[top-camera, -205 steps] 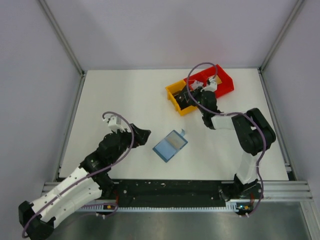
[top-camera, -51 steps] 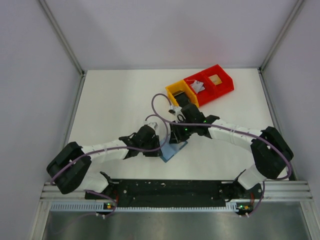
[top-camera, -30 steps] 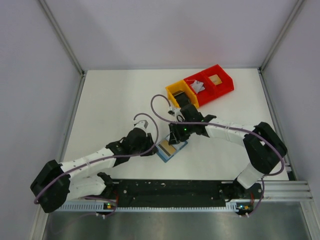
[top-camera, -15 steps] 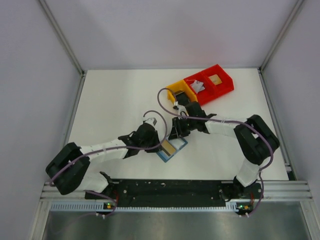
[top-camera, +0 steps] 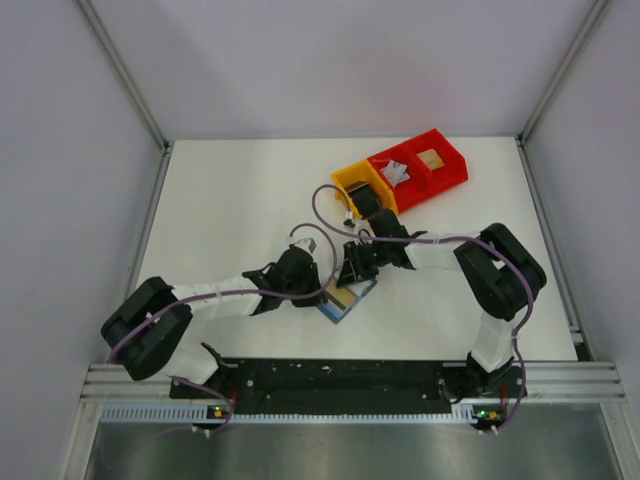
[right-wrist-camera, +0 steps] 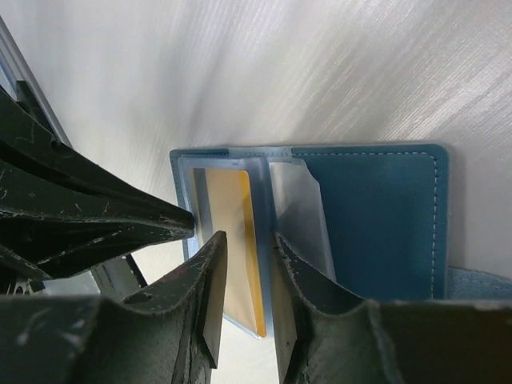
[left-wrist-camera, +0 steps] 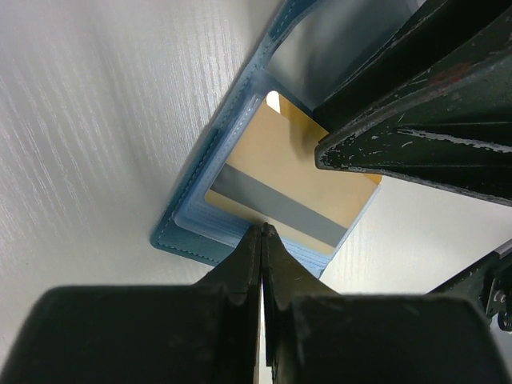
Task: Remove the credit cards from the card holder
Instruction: Remove the credit card from the card holder.
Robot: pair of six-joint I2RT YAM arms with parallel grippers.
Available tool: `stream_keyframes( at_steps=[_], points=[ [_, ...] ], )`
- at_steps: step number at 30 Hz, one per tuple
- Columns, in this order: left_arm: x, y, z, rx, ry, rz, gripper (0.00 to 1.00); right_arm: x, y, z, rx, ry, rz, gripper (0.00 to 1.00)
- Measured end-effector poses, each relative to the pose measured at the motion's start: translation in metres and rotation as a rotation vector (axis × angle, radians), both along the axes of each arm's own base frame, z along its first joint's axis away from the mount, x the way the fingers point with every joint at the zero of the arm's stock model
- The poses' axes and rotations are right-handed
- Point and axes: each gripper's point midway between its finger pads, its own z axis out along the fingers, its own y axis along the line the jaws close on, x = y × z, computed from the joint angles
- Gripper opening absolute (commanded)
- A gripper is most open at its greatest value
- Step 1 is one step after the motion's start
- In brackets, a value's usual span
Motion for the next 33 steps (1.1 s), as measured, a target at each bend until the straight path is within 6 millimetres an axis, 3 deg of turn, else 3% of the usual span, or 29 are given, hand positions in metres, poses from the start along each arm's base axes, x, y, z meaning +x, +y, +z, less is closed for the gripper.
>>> stream_keyframes(
  at_steps=[9, 17, 28, 31, 33],
  points=[
    [-0.002, -0.001, -0.001, -0.005, 0.013, -0.006, 0.0, -0.003, 0.003, 0.002, 0.038, 0.02, 0.028, 0.0],
    [-0.003, 0.001, -0.002, 0.003, 0.014, -0.021, 0.0, -0.002, 0.003, 0.006, 0.1, 0.05, 0.043, 0.0],
    [-0.003, -0.001, -0.003, 0.014, 0.013, -0.058, 0.0, 0.012, -0.015, 0.005, 0.133, 0.094, -0.028, 0.0],
    [-0.004, -0.001, -0.003, 0.02, 0.011, -0.07, 0.0, 0.011, -0.015, 0.005, 0.134, 0.099, -0.025, 0.09],
    [-0.004, 0.0, -0.003, 0.023, 0.009, -0.075, 0.0, 0.011, -0.015, 0.004, 0.131, 0.107, -0.019, 0.03]
  ],
)
